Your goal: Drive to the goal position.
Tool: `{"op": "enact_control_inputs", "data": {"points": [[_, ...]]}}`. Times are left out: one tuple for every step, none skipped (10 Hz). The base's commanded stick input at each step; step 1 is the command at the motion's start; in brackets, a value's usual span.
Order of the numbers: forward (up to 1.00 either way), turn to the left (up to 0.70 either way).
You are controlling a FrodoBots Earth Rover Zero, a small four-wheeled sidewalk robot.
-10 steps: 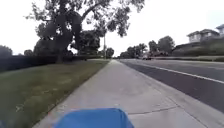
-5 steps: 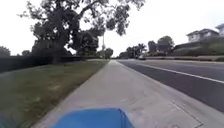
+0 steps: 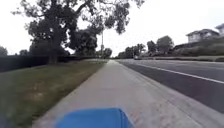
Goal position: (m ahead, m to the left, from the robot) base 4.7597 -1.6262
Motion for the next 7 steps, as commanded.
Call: {"op": "enact_control_inputs", "data": {"points": [[1.00,0.00],[1.00,0.00],[1.00,0.00],[1.00,0.00],[1.00,0.00],[1.00,0.00],[1.00,0.00]]}}
